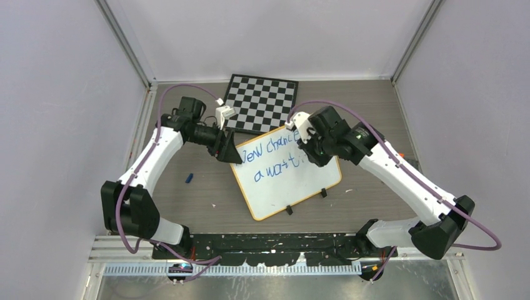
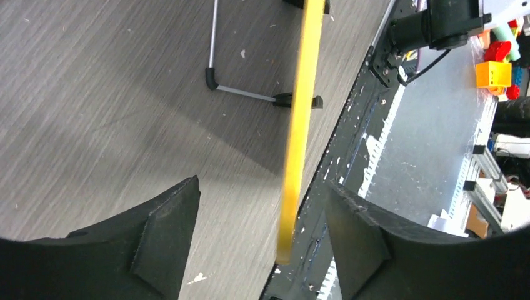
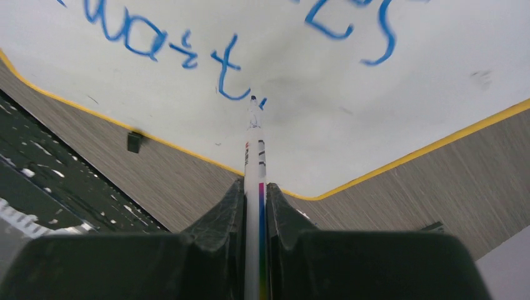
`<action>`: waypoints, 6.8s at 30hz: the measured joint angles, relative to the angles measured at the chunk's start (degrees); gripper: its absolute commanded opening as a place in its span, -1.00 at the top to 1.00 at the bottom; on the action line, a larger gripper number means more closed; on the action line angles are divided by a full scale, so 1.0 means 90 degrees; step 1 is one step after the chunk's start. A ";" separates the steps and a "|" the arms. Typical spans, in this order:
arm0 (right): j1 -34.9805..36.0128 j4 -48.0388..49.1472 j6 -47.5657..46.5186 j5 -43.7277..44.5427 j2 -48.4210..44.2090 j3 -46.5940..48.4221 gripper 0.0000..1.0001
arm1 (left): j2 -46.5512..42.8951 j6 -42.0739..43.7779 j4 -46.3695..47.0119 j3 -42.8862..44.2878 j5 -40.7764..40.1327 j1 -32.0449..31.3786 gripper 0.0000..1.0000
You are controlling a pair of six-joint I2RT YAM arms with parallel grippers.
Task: Write a sentence on the whiteboard
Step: Write a sentence on the whiteboard, then close the whiteboard marker at the center of the board.
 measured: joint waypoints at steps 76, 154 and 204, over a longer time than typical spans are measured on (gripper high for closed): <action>-0.2183 0.0308 0.1549 -0.2227 -0.0634 0.1309 0.99 | 0.0265 0.2545 0.2011 -0.2832 -0.4646 0.1991 0.46; -0.1749 0.1705 0.3803 -0.6652 -0.0646 -0.0056 1.00 | 0.0187 0.1989 -0.2574 0.3757 -0.3925 -0.4284 1.00; -0.1375 0.1350 0.3325 -0.5804 -0.0454 -0.0049 1.00 | 0.0930 0.1117 -0.2365 0.4320 -0.4136 -0.4612 1.00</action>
